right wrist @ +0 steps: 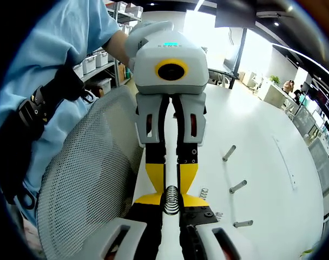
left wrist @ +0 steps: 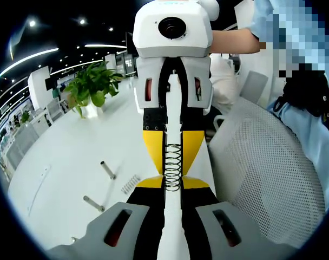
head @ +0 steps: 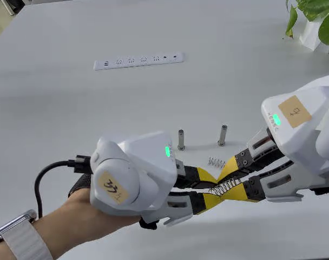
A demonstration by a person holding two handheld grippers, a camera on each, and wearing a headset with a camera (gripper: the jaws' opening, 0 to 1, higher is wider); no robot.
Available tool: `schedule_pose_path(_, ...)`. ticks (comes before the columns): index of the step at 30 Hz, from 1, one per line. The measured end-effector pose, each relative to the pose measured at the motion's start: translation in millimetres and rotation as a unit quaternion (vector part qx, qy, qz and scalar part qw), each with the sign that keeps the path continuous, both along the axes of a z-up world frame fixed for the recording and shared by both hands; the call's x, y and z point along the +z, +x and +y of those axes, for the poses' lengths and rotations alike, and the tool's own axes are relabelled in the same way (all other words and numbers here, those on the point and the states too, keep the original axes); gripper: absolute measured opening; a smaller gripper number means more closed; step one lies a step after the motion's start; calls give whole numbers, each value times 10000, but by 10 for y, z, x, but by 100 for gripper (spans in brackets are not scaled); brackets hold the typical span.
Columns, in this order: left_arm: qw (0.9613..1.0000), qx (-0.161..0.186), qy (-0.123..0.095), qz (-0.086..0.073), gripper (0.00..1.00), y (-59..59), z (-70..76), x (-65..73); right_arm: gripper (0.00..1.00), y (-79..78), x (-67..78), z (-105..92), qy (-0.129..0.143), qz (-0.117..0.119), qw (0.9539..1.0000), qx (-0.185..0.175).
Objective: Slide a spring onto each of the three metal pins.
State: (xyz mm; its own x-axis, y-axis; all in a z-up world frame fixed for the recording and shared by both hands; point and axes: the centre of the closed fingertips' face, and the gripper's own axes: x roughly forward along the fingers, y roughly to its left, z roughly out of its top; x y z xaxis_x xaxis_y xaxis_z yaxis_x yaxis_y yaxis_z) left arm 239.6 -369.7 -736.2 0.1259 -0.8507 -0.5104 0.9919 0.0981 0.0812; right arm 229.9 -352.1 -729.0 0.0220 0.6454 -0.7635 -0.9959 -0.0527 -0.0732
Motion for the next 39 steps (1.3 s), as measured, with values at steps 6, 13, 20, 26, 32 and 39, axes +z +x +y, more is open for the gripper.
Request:
schedule_pose_path(6, 10000, 38, -44, 36, 7, 7, 5, -4, 7, 3, -6, 2, 0, 45, 10000, -23)
schedule_pose_path(13, 9999, 121, -66, 32, 8, 31, 5, -34, 7, 30, -38, -12, -52, 34, 10000, -20)
schedule_pose_path(20, 9985, 467, -135, 254, 18, 109, 108, -101, 7, 39, -65, -40, -124, 24, 9999, -12)
schedule_pose_path(26, 9935, 1019, -318, 388, 35, 208, 255, -135, 7, 59, -75, -38, -118, -66, 9999, 55)
schedule_pose_path(32, 9865, 1531, -482, 337, 55, 296, 441, -168, 7, 63, -103, -25, -131, -116, 9996, 207)
schedule_pose_path(39, 9724, 2231, -619, 282, 83, 463, 714, -156, 7, 74, -137, -9, -197, 5, 9995, 261)
